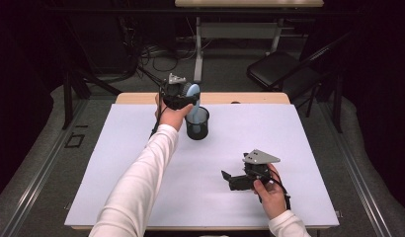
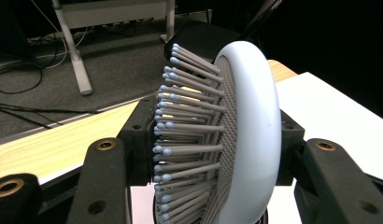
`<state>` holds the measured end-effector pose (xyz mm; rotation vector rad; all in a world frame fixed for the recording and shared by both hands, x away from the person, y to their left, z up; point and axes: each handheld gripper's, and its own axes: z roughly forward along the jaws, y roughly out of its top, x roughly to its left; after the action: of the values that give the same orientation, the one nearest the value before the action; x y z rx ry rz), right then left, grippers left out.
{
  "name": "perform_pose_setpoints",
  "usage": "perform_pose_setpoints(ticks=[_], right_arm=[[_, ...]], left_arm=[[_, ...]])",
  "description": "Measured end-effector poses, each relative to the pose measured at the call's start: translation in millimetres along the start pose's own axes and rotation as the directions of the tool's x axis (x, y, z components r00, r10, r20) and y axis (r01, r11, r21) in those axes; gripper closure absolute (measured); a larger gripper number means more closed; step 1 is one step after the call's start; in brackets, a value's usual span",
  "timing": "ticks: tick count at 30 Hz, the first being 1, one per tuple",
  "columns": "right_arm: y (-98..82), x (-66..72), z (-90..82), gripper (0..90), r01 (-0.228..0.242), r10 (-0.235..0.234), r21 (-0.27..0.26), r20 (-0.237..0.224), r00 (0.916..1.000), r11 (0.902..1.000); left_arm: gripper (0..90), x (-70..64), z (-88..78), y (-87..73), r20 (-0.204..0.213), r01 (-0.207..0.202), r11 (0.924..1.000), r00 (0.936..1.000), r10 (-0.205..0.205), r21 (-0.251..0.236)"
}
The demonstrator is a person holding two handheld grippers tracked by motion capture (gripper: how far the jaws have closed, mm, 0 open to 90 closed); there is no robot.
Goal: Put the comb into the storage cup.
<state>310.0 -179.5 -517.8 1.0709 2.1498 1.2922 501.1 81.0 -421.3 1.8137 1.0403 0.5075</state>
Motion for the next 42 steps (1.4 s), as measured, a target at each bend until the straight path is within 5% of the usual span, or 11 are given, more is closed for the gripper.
perform_pose_setpoints(ticks=[30,42], right_arm=[[0.0,-0.1,0.1,0.0,0.000,0.000,0.001,0.001,1.0000,1.0000],[-0.1,-0.3,0.3,0.0,0.002,-0.002,0.002,0.002,1.0000,1.0000]], left_arm=[[45.5,1.7,-0.3,0.1,-0.013,0.021,0.9998,0.9997,-0.021,0.006],[32.9,5.4,0.0,-1.0,-0.024,0.049,0.9987,0.9985,-0.049,0.016]])
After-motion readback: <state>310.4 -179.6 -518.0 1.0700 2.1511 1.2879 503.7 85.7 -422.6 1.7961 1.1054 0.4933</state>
